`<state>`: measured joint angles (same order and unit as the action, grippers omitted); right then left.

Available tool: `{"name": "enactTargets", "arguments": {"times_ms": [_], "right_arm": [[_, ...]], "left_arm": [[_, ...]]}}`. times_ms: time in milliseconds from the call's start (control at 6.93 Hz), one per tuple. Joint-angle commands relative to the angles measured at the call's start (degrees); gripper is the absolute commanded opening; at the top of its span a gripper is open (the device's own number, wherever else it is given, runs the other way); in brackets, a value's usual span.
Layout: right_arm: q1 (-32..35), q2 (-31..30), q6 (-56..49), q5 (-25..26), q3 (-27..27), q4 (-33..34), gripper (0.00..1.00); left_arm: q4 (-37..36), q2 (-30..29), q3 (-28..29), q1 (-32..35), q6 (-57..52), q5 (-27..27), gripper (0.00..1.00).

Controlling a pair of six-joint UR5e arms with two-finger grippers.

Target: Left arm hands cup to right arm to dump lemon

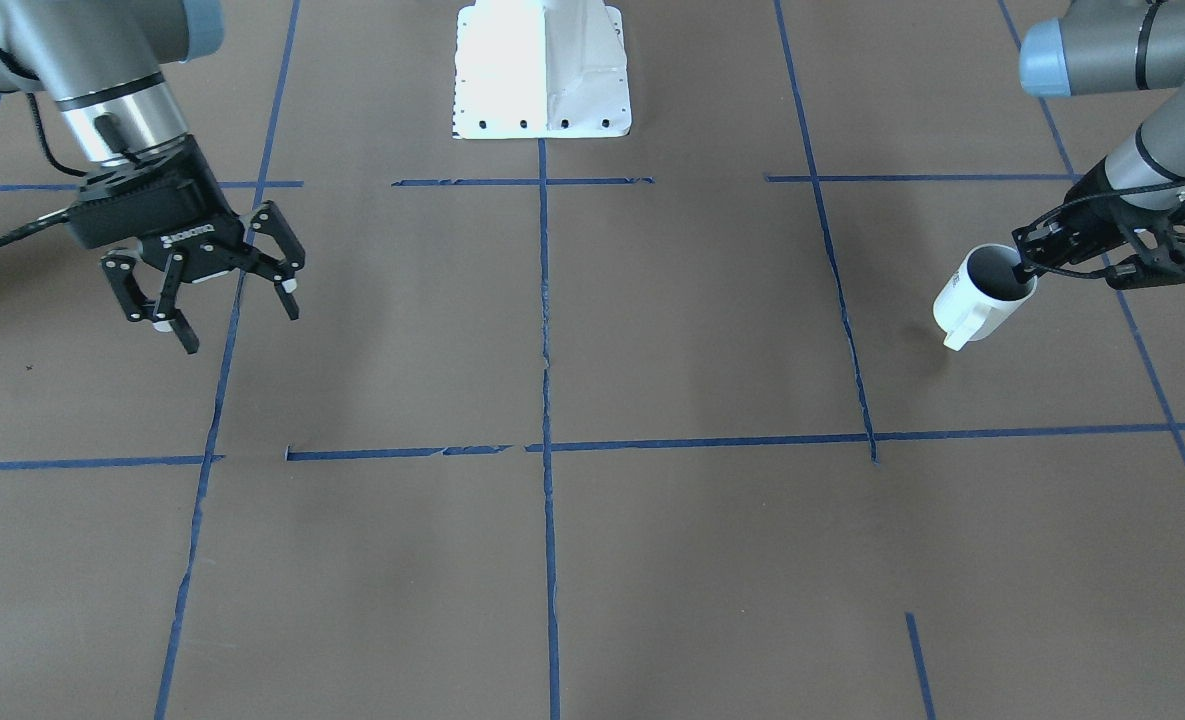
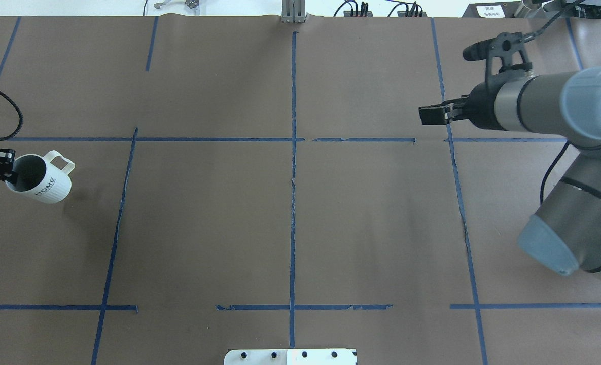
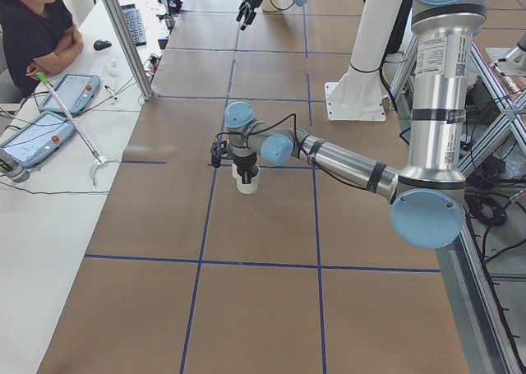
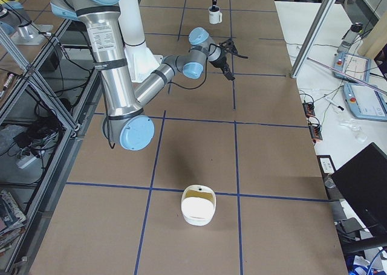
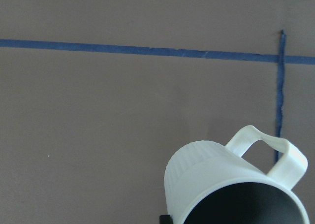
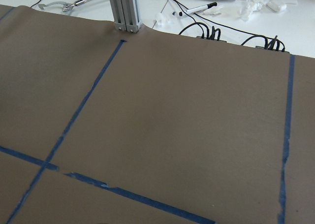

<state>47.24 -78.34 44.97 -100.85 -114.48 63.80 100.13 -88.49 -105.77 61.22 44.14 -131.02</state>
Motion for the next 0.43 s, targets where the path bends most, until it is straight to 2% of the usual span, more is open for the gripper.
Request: {"name": "enactTargets", "arguments": {"times_ms": [0,288], "right_arm": [[5.40,-3.13,-3.04,-7.77,-1.18,0.01,1.00],[5.76,-4.18,-3.04,-8.05,-2.76,0.18,1.00]], "left_arm": [[0.77,1.66,2.05,0.57,4.53,-2.22,0.02],[1.30,1.48,3.12,0.57,13.99,-2.31,0.04]]}}
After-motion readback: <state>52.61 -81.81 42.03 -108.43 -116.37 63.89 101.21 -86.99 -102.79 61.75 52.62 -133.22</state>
